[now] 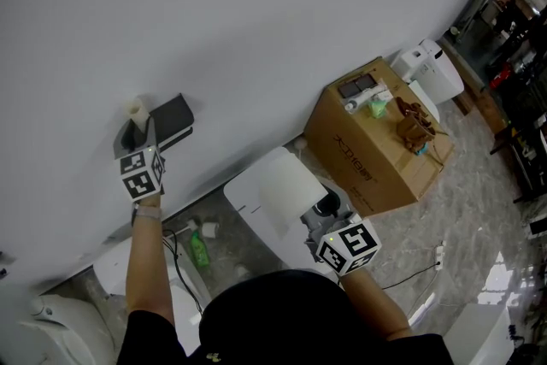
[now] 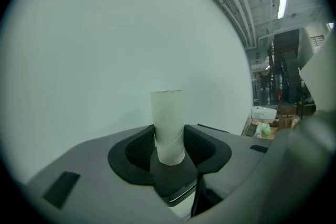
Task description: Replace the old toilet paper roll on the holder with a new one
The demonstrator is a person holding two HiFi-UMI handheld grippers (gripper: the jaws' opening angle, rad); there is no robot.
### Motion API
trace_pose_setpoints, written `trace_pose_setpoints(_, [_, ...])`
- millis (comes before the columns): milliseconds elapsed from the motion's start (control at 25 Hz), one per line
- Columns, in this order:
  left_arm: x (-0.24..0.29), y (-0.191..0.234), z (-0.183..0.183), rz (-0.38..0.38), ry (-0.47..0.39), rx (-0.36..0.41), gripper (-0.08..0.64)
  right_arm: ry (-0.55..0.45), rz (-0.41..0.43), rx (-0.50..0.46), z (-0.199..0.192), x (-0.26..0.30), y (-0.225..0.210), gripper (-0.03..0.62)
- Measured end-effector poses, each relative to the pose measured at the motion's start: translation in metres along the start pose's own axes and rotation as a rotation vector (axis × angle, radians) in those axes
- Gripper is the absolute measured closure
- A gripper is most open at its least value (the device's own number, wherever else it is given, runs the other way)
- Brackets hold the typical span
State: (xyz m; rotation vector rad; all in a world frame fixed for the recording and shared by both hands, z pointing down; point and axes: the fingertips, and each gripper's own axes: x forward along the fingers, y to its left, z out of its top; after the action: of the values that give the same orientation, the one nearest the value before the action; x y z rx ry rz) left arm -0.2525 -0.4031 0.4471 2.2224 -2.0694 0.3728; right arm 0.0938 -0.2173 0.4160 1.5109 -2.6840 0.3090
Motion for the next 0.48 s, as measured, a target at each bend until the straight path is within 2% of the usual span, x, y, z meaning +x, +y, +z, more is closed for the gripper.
trace_pose_setpoints(240, [-0.023,0.006,0.018,0.011,-0.056,-0.001,0.376,-0.004,0.034,0.010,0.001,0.002,0.009,0.457])
trace_pose_setpoints(480, [-0.058,0.013,0.028,0.037,-0.077,0.008,0.376,-0.003,0.097,0.008,0.001,0.010,0.022,0.457])
